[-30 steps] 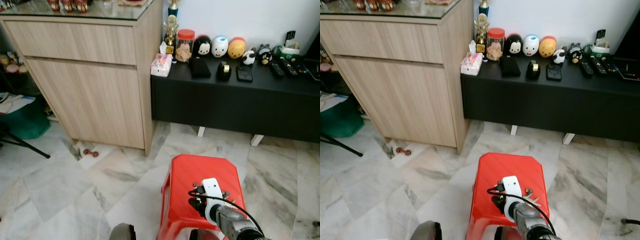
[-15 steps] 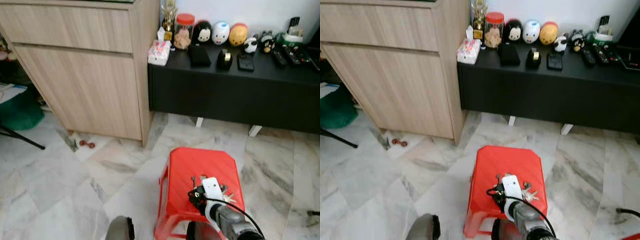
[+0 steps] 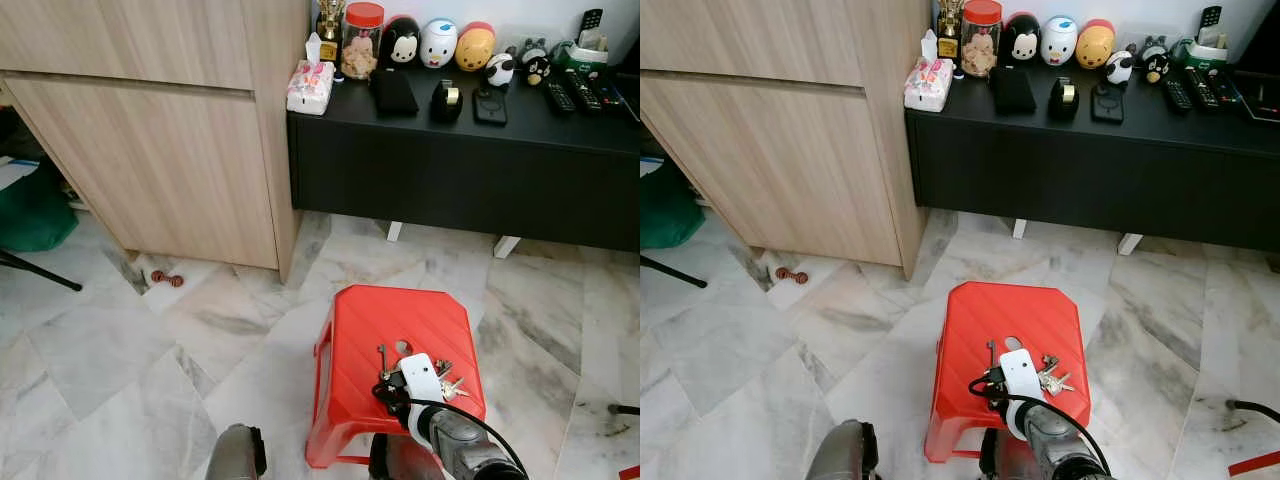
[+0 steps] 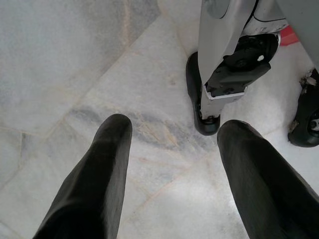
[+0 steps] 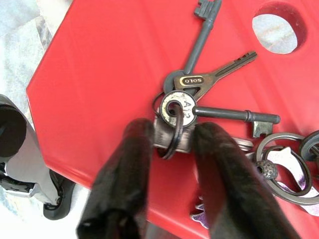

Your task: Hang keys on a hook

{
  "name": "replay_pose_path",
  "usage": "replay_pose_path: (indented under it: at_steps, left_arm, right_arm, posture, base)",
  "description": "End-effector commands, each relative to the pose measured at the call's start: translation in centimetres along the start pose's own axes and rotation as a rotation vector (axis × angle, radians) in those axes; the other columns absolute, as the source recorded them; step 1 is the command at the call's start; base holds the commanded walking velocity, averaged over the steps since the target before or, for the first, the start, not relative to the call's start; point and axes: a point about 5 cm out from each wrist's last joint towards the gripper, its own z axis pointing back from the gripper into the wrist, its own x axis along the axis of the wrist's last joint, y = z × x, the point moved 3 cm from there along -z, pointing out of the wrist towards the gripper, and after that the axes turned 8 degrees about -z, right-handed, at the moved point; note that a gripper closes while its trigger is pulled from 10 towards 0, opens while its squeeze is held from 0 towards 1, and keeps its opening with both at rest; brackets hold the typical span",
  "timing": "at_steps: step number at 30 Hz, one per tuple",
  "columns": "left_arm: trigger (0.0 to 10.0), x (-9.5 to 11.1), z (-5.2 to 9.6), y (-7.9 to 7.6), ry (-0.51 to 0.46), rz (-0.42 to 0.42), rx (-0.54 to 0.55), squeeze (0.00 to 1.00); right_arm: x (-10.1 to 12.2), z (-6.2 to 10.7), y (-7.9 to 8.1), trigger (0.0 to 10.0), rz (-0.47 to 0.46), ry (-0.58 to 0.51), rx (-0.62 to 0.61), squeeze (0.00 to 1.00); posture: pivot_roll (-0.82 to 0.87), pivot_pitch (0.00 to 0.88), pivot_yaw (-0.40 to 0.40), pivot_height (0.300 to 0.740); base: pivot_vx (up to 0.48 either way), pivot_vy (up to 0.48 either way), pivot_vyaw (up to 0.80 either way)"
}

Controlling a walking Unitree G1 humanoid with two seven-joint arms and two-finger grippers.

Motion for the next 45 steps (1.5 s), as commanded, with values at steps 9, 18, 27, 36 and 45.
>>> replay_pose_path:
  at_steps: [9, 18, 27, 36, 45]
  left_arm:
    - [10.0, -0.3, 0.0, 0.2, 0.025, -0.018, 0.002, 0.00]
    - [10.0, 0.5, -0.4, 0.1, 0.023, -0.028, 0.003, 0.00]
    - [10.0, 1.3, -0.7, 0.2, 0.020, -0.041, 0.009, 0.00]
    - [10.0, 2.2, -1.1, 0.3, 0.018, -0.066, 0.017, 0.00]
    - [10.0, 4.1, -1.6, -0.1, -0.019, -0.086, 0.017, 0.00]
  right_arm:
    - [-0.3, 0.1, -0.3, 0.0, 0.003, 0.005, -0.013, 0.00]
    - [0.6, 0.1, -0.6, 0.0, 0.001, -0.025, -0.025, 0.00]
    - [3.6, 0.4, -2.0, 0.0, -0.036, -0.154, -0.093, 0.00]
    - [10.0, 2.6, -4.7, 0.0, -0.052, -0.517, -0.245, 0.00]
    - [13.8, 5.8, -4.9, 10.0, -0.038, -0.840, -0.373, 0.00]
  posture:
    - [0.07, 0.168, -0.060, 0.632]
    - [0.08, 0.137, -0.063, 0.632]
    - [0.08, 0.095, -0.061, 0.632]
    - [0.05, 0.043, -0.053, 0.632]
    - [0.04, 0.000, -0.049, 0.632]
  base:
    - [0.000, 0.000, 0.00]
    - [0.000, 0.000, 0.00]
    - [0.000, 0.000, 0.00]
    - [0.000, 0.000, 0.00]
    - [0.000, 0.000, 0.00]
